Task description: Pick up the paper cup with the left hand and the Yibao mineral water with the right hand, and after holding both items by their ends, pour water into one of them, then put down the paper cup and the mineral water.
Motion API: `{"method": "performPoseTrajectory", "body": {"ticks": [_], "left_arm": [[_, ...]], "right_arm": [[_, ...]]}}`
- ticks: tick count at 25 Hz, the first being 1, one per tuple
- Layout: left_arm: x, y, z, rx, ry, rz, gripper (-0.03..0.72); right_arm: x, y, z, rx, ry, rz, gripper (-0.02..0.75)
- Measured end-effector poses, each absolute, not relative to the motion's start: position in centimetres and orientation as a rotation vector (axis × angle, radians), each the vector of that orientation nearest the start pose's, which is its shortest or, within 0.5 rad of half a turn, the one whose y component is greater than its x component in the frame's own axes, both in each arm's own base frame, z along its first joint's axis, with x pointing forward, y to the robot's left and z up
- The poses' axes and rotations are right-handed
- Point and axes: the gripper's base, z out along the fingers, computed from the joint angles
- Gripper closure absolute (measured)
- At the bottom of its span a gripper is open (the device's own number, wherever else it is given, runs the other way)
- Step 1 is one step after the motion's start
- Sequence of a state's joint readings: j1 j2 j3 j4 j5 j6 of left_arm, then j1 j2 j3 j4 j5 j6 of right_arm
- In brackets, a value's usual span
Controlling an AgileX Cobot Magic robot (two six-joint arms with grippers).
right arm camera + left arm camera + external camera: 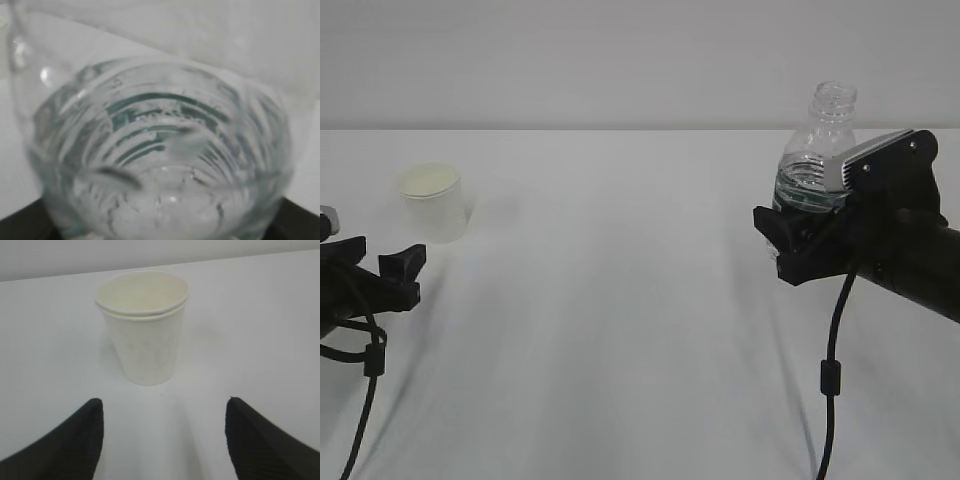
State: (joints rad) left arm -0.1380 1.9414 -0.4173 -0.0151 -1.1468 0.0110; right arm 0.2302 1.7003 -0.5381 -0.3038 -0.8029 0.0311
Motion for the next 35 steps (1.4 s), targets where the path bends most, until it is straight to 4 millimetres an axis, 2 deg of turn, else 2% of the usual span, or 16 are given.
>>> {"method": "performPoseTrajectory", "body": {"ticks": [28,35], "left_arm": [[33.1,-4.6,6.6,0.138,1.846,-0.089,0.149],[34.5,-4.6,6.4,0.132,1.820,-0.087,0.149]], "right_arm": [[28.6,8.7,16.2,-0.529,1.789,0.235,0.238],[28.6,8.7,16.2,-0.529,1.789,0.235,0.239]]}}
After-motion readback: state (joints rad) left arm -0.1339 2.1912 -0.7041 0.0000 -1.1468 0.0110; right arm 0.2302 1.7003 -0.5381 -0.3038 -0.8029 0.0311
